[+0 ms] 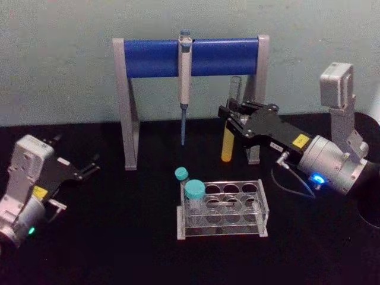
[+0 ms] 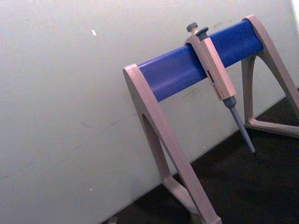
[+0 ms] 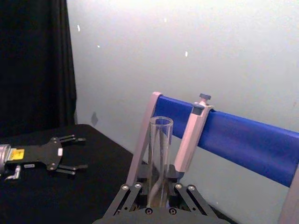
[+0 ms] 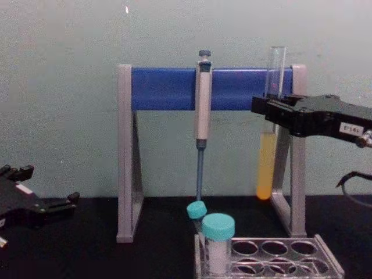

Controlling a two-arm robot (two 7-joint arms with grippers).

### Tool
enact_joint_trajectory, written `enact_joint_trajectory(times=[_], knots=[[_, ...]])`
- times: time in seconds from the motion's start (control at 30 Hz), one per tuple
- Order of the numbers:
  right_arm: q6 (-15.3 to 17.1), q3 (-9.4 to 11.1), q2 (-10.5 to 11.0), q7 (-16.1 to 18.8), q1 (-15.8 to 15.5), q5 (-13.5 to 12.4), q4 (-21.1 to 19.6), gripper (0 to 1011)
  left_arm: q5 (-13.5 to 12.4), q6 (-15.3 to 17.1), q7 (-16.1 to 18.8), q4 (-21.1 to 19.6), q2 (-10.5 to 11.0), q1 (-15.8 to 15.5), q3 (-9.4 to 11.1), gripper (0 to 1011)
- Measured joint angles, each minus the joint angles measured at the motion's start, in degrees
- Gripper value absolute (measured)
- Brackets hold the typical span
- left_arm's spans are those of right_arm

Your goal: Pick up the test tube from the test tube rack, shake it, then place it back into the test tube rack.

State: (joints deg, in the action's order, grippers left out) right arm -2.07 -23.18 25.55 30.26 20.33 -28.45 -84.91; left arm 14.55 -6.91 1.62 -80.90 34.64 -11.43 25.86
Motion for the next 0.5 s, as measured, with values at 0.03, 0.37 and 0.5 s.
enact_joint_trajectory(times=[0.03, 0.37, 0.5], knots=[[0.1, 0.1, 0.0, -0.2, -0.1, 0.0, -0.1, 233, 0.0, 0.0, 0.0, 0.0, 0.0, 0.0, 0.0, 1010], [0.7, 2.0, 1.6, -2.5, -2.5, 0.2, -2.6, 233, 0.0, 0.0, 0.0, 0.0, 0.0, 0.0, 0.0, 1010], [1.5, 3.2, 2.7, -3.6, -4.3, 0.3, -4.5, 233, 0.0, 0.0, 0.0, 0.0, 0.0, 0.0, 0.0, 1010]])
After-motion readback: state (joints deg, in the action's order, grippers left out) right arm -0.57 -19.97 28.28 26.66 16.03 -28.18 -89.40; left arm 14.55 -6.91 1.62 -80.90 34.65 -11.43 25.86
